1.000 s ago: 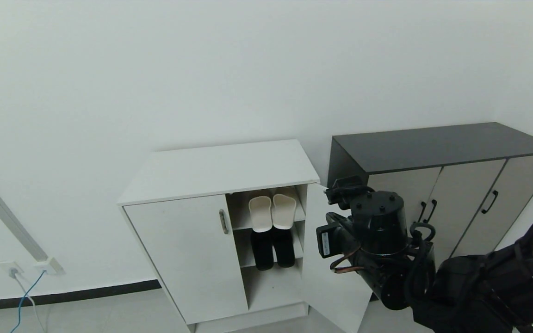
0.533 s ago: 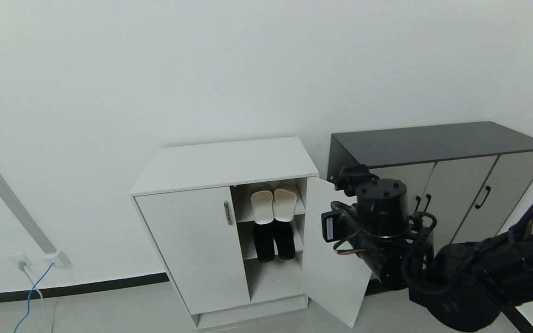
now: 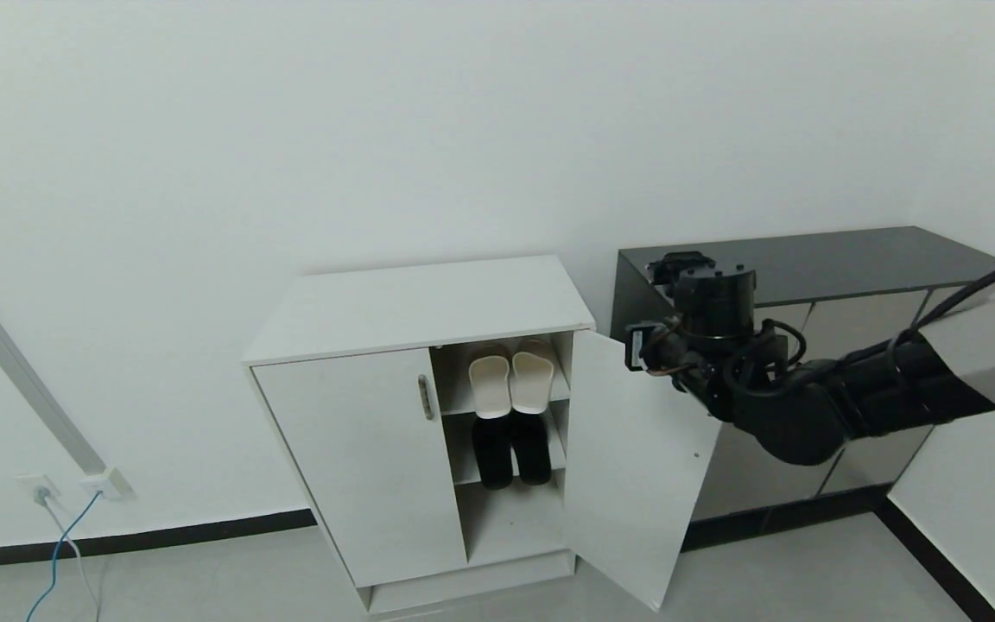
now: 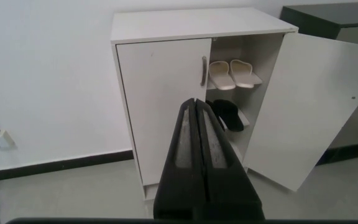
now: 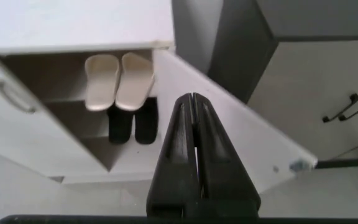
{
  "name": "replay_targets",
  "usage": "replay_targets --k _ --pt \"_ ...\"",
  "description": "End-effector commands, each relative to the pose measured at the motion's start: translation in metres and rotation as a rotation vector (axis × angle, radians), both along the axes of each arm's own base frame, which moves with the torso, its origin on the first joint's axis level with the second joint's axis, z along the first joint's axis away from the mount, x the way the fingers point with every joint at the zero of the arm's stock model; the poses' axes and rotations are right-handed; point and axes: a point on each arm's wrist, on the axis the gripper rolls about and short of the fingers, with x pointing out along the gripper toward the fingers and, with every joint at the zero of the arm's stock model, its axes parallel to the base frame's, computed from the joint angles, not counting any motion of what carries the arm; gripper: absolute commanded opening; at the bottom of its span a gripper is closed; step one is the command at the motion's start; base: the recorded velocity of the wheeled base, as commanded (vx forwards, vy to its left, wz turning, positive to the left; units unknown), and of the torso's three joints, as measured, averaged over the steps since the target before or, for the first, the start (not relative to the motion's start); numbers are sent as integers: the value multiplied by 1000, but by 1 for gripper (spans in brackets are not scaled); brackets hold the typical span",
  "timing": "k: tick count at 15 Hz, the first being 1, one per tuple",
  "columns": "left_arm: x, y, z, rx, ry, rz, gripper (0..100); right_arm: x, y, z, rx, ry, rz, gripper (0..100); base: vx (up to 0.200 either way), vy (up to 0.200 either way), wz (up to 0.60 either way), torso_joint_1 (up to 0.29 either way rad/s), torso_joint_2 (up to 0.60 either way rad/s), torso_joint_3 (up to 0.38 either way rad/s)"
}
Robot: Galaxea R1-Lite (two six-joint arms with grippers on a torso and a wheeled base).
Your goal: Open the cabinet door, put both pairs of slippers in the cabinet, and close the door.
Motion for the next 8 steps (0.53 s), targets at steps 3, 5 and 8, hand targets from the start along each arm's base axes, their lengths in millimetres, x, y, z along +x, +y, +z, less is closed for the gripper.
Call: replay_targets --k 3,5,8 --pt "0 0 0 0 1 1 0 60 -30 -18 41 65 -51 0 0 0 0 0 0 0" --pt "0 0 0 0 3 1 0 78 -40 -20 78 101 -56 0 0 0 0 0 0 0" --pt "0 0 0 0 1 1 0 98 -48 -32 91 126 -78 0 0 0 0 0 0 0"
